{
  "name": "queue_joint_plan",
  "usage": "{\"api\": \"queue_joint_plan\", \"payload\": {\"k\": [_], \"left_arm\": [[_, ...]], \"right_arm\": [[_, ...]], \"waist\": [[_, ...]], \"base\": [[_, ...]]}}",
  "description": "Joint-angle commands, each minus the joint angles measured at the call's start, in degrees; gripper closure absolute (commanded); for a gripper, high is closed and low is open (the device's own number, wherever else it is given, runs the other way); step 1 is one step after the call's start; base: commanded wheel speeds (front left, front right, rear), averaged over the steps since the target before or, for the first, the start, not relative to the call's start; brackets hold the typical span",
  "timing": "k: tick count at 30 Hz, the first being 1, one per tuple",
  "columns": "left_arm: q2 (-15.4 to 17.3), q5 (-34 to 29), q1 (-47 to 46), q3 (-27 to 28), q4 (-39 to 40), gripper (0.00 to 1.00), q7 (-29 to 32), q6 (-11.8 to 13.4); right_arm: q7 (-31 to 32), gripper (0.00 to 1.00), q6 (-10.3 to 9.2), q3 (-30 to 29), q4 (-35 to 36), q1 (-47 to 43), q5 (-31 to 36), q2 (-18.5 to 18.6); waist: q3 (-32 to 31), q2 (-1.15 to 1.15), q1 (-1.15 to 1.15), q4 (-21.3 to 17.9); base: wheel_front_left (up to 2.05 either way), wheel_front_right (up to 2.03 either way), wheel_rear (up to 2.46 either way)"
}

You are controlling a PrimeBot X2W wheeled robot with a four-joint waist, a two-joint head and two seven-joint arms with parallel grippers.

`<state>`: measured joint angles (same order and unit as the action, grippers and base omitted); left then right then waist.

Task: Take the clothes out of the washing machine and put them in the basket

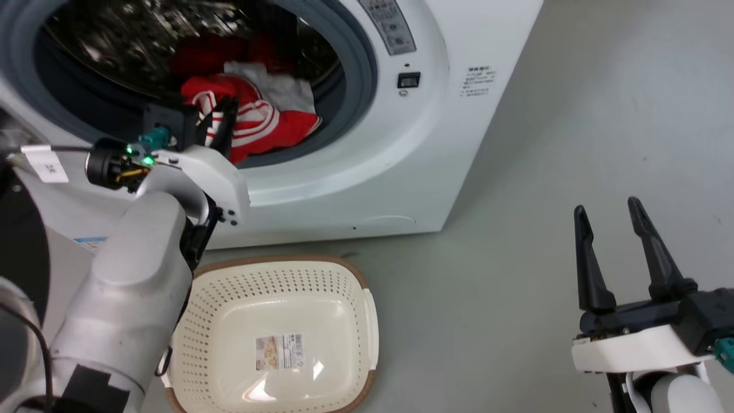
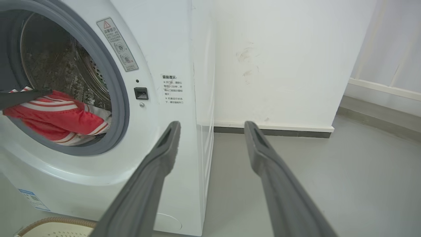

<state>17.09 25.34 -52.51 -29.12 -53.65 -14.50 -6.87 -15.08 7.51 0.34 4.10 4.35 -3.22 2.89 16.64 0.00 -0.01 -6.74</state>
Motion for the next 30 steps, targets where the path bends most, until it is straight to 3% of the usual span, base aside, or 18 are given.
{"api": "queue_joint_plan", "payload": {"k": [1,11,21,30], "left_arm": [[0.0,0.13,2.25,0.24,1.88,1.0,-0.45,0.48],[3.51,-0.04,12.16,1.68,19.99,1.0,-0.54,4.38],[9.47,-0.27,20.07,2.79,43.47,1.0,5.69,9.66],[13.99,-0.8,25.56,4.01,58.72,1.0,10.58,13.64]], "right_arm": [[-0.14,0.0,-0.04,0.02,-0.12,-1.13,0.38,-0.04],[-0.14,0.0,-0.04,0.05,-0.46,-4.8,0.91,-0.05],[-0.14,0.0,-0.04,0.11,-1.02,-6.63,0.88,-0.04],[-0.13,0.0,-0.04,0.28,-1.15,-7.28,0.51,-0.04]], "waist": [[-3.33,0.0,0.01,2.21],[-8.72,0.0,0.01,5.36],[-11.68,0.0,0.01,6.96],[-12.66,0.0,0.01,6.99]], "base": [[0.0,0.0,0.0],[0.0,0.0,0.0],[0.0,0.0,0.0],[0.0,0.0,0.0]]}}
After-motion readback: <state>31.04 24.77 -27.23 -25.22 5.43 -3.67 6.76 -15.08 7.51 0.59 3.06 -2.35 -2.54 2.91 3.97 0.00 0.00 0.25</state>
